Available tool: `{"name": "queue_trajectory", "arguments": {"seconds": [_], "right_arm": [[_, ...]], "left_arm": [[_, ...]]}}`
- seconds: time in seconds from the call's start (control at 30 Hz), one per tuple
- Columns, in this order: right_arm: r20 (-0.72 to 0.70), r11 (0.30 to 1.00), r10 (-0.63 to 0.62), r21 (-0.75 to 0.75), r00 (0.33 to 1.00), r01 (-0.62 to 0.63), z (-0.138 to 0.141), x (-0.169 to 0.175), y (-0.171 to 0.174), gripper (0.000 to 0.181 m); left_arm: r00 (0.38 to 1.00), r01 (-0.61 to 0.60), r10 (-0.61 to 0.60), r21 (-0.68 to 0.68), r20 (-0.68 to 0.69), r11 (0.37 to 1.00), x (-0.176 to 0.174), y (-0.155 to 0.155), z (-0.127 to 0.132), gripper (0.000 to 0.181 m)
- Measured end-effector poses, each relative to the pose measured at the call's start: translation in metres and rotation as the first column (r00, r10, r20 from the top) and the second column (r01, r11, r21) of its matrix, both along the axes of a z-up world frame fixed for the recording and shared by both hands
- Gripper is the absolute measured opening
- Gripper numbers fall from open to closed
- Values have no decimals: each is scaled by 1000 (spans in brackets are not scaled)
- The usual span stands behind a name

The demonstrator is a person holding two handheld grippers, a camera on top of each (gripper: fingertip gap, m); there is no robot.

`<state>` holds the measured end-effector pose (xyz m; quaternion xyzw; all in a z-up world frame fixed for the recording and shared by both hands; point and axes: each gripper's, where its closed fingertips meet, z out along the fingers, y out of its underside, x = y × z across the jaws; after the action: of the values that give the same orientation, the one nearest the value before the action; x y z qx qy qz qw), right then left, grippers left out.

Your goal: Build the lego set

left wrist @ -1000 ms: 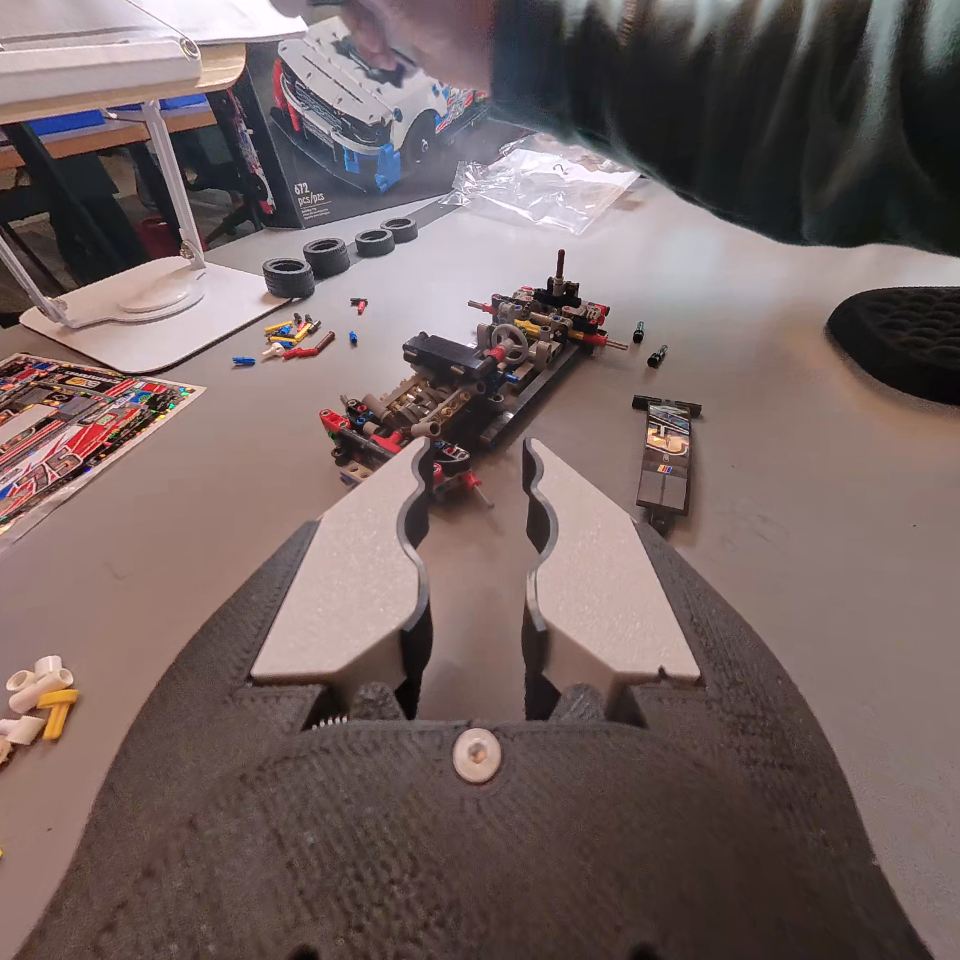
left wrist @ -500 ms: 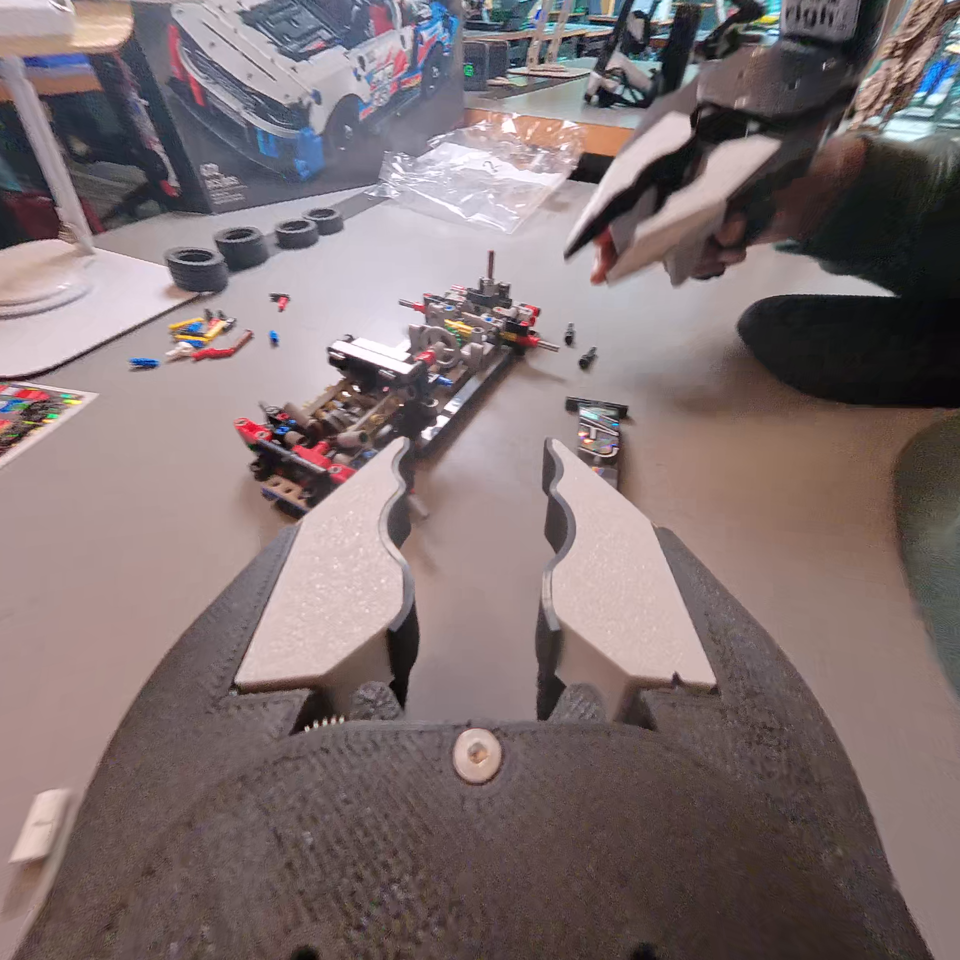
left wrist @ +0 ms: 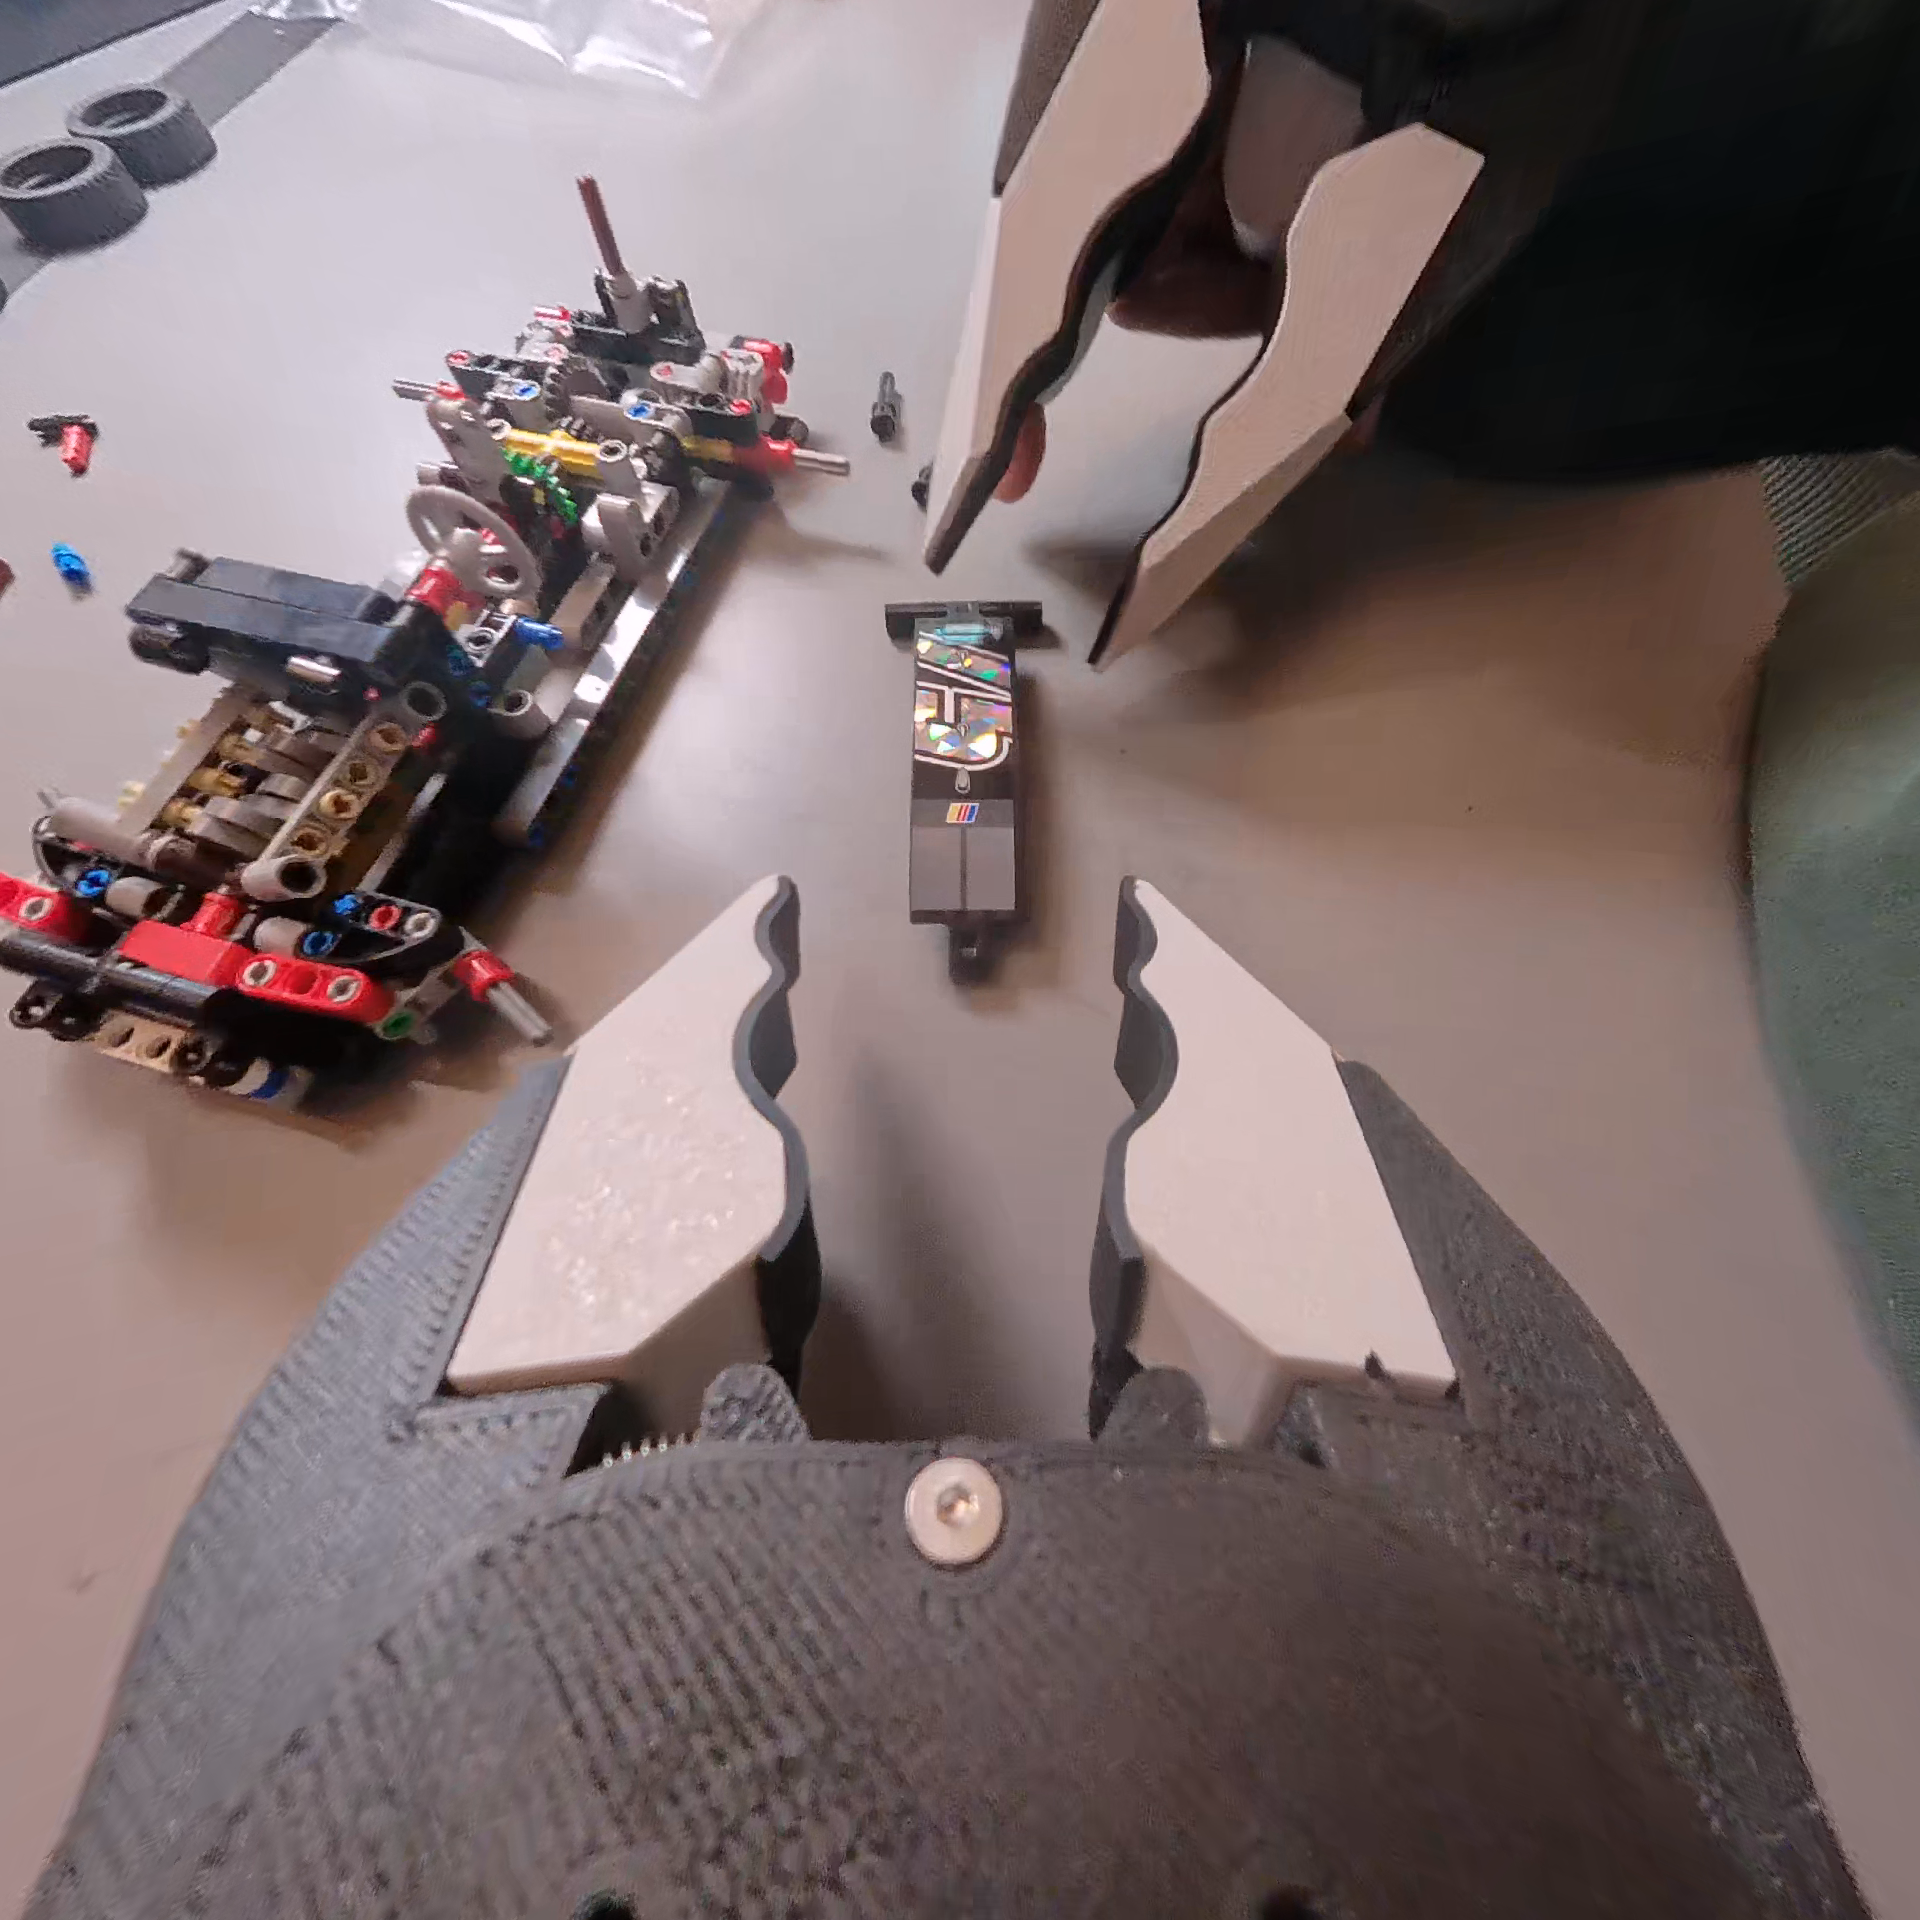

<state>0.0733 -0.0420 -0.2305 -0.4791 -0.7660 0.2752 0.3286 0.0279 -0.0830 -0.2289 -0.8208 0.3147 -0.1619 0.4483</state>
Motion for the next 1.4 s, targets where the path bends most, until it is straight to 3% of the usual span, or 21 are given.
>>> {"name": "queue_trajectory", "arguments": {"seconds": [0.2,0.33,0.5,0.6,0.8,0.97,1.13,1.4], "right_arm": [[8,991,-28,134,1000,27,-3,-11,23,23],[-29,992,-50,118,998,53,7,-14,34,21],[-216,990,-128,23,968,136,66,-38,69,20],[-245,984,-172,10,954,180,81,-65,108,22],[-152,983,-141,95,978,156,54,-142,179,19],[7,995,-59,81,998,58,22,-189,204,12],[176,992,-22,129,984,-1,-8,-202,218,11],[306,992,20,110,952,-57,-20,-202,223,5]], "left_arm": [[993,103,-104,-20,-59,994,18,-11,-8,39],[982,188,-188,-6,-20,982,30,-23,-3,20],[995,90,-94,84,42,992,15,-9,15,24],[997,3,-16,161,76,987,1,1,30,29],[982,-159,122,269,147,950,-30,13,54,32],[970,-216,169,293,176,931,-44,15,61,32],[968,-226,177,304,179,926,-48,14,64,31],[973,-204,161,299,163,932,-46,12,62,31]]}}
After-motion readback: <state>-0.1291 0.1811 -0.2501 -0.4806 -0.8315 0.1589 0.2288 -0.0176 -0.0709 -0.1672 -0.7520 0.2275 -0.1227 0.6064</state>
